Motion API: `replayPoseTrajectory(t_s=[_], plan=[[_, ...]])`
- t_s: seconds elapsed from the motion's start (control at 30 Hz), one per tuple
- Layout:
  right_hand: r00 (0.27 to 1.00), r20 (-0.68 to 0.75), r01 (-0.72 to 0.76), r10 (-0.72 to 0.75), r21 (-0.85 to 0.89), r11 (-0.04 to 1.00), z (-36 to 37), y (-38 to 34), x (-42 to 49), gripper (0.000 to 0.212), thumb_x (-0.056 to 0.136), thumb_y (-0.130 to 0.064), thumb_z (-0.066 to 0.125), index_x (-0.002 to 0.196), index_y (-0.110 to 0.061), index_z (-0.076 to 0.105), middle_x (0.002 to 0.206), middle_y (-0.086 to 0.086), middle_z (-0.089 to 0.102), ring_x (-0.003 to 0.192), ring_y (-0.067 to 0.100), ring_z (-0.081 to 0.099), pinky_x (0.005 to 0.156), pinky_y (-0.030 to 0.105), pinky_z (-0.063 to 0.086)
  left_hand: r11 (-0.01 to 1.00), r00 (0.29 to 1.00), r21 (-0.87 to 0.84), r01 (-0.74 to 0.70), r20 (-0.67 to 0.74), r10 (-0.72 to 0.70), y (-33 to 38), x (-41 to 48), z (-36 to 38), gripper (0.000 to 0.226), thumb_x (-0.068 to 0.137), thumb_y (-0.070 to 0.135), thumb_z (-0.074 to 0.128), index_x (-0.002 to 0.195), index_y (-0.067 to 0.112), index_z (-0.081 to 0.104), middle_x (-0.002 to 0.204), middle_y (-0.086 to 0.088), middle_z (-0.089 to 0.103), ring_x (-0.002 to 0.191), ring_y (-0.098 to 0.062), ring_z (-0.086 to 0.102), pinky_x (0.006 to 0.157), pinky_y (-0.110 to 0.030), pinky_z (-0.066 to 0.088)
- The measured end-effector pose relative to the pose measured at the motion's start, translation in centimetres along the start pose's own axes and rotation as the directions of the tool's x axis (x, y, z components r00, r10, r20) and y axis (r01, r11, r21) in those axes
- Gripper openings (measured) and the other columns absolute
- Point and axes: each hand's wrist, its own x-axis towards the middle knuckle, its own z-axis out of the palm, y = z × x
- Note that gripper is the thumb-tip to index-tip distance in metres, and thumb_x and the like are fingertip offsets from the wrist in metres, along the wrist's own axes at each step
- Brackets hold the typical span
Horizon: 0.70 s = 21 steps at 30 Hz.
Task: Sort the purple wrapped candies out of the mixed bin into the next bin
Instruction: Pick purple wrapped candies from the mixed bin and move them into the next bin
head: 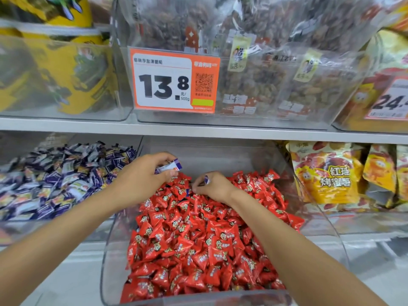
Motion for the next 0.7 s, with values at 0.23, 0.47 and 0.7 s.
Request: replayPoseTrajectory(t_s=[0.23, 0.47, 0.7], plan=[[0.989, 0.150, 0.013, -0.011, -0.011, 1.000, -1.4, -0.9, -1.0, 0.033, 0.086, -0.009, 0.071, 0.118, -0.011, 0.064, 0.108, 0.000, 0.064, 0.097, 0.011, 0.057, 0.089, 0.024, 0.043, 1.000, 1.000, -0.018, 0.013, -0.006, -0.013, 0.4, -0.3, -0.2, 0.016, 0.093, 0.034, 0.061, 0.108, 0.040, 0.060, 0.099, 0.021, 0.069, 0.090, -0.005, 0.066, 0.087, -0.042, 0.052], [0.995, 0.084, 0.048, -0.052, 0.046, 0.998, -6.0, -1.4, -4.5, 0.010, 0.091, -0.015, 0.066, 0.100, -0.010, 0.066, 0.073, -0.006, 0.058, 0.062, 0.002, 0.048, 0.055, 0.010, 0.037, 0.996, 1.000, -0.091, -0.005, -0.025, 0.003, 0.4, -0.2, 0.0, 0.013, 0.093, 0.032, 0.061, 0.103, 0.040, 0.061, 0.095, 0.018, 0.071, 0.080, -0.025, 0.069, 0.083, -0.053, 0.053], [1.000, 0.018, -0.022, 0.018, 0.227, 0.974, -7.0, -2.8, -5.9, 0.017, 0.100, -0.012, 0.044, 0.086, -0.009, 0.054, 0.078, 0.006, 0.063, 0.048, 0.011, 0.047, 0.040, 0.018, 0.027, 0.985, 0.997, -0.173, -0.016, -0.071, 0.004, 1.2, -0.7, -0.2, 0.018, 0.093, 0.024, 0.061, 0.094, 0.041, 0.059, 0.090, 0.010, 0.073, 0.081, -0.026, 0.070, 0.085, -0.053, 0.053]])
